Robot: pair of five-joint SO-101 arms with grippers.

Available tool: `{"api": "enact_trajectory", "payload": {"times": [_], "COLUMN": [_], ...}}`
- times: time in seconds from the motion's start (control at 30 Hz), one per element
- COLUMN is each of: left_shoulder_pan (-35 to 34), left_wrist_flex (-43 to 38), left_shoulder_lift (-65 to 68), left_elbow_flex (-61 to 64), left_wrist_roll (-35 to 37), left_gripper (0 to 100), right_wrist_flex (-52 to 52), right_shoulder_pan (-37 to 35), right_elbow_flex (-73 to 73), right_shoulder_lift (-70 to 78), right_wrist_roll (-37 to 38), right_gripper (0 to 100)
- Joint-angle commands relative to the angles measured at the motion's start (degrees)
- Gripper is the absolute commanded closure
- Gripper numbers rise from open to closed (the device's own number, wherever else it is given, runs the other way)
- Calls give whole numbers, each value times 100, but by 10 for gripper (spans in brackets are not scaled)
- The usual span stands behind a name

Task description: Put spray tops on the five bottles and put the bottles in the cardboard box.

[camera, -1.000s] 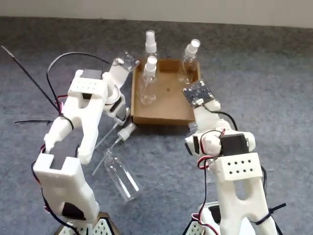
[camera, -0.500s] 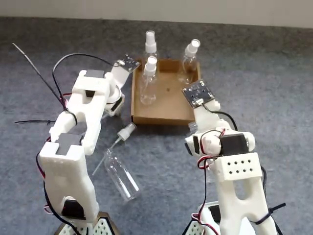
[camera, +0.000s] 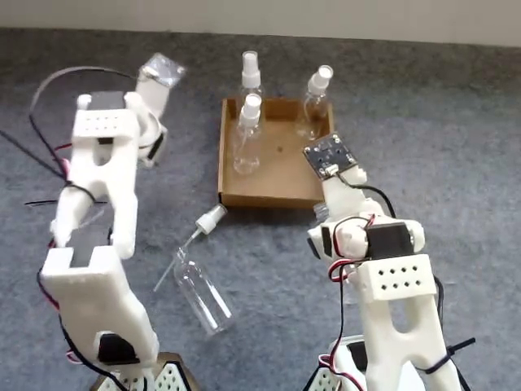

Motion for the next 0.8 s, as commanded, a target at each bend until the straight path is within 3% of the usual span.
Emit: {"api": "enact_trajectory", "payload": {"times": [0.0, 0.17, 0.3, 0.43, 0.6, 0.77], "left_shoulder_pan": [-215, -40, 251, 585, 1604, 2651], "left_wrist_flex": [712, 1248, 1292, 1266, 580, -712], "left_shoulder_lift": [-1358, -2738, -4110, -5657, -7073, -7301], "left_elbow_flex": [-567, -303, 198, 716, 1279, 1754], "left_wrist_roll": [325, 958, 1486, 1881, 2286, 2769], "left_gripper": [972, 972, 972, 972, 973, 997], "right_wrist_flex": [22, -207, -1007, -1886, -3327, -4277], "right_shoulder_pan": [-13, -198, -1077, -1912, -2273, -2290], "right_elbow_flex": [-48, -189, -259, 514, 2088, 3354], "right_shoulder_lift": [-145, -189, -857, -1965, -3064, -3881], "right_wrist_roll": [-44, -229, -1327, -1591, -1600, -1600], "right_gripper": [995, 995, 995, 995, 995, 995]}}
